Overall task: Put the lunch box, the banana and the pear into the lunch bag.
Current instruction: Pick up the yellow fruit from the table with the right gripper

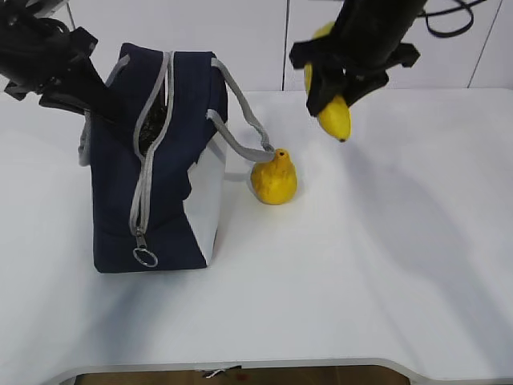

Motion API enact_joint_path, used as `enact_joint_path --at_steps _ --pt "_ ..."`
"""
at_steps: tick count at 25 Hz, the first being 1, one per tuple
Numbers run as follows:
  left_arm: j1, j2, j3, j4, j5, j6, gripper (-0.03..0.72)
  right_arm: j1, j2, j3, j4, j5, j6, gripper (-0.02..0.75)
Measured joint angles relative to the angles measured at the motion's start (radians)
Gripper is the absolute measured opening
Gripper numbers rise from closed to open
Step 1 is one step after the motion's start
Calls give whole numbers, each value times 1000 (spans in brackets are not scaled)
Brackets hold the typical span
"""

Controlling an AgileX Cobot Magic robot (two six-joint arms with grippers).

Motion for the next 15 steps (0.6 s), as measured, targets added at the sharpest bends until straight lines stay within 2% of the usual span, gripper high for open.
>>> enact_joint_path --at_steps 2,10,13,15 --pt "0 0 0 -24 6 0 12 0 -47 -3 102 6 -58 302" --pt "0 0 0 -157 61 9 12 2 -49 -7 687 14 -415 302" --pt "0 0 0 -186 66 13 12 2 -17 -7 817 14 -502 302" --pt "0 0 0 -212 68 15 12 2 12 -7 858 10 -532 302"
